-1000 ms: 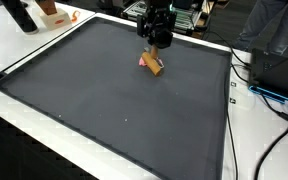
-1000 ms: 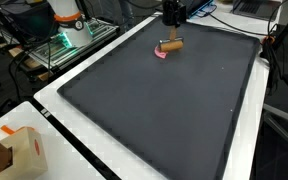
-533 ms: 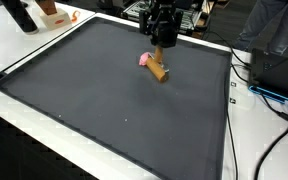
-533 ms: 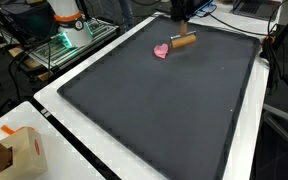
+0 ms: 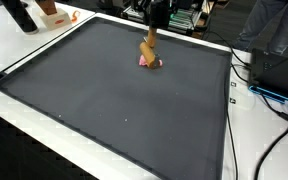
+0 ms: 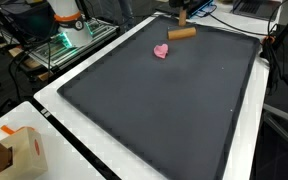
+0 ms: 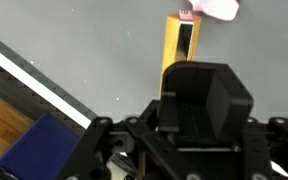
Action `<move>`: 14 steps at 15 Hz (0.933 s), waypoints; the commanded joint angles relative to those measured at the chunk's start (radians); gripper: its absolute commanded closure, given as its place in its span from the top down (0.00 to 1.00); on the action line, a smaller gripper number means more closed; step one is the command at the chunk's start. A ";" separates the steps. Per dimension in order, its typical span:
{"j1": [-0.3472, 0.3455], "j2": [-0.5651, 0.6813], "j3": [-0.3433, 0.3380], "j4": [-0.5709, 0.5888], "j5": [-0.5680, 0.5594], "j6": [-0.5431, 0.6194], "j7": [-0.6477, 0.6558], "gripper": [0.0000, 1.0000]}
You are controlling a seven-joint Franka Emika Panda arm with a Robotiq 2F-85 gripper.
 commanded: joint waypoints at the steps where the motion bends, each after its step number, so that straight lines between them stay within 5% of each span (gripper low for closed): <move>1: 0.010 -0.091 -0.002 0.036 -0.013 -0.220 0.070 0.24; 5: 0.019 -0.142 -0.001 0.089 -0.005 -0.402 0.085 0.24; 6: 0.019 -0.107 -0.009 0.080 -0.002 -0.341 0.062 0.49; 12: 0.022 -0.125 -0.009 0.093 -0.003 -0.380 0.066 0.49; 13: 0.022 -0.125 -0.009 0.093 -0.002 -0.380 0.066 0.24; 14: 0.010 -0.097 -0.022 0.119 0.012 -0.390 0.075 0.24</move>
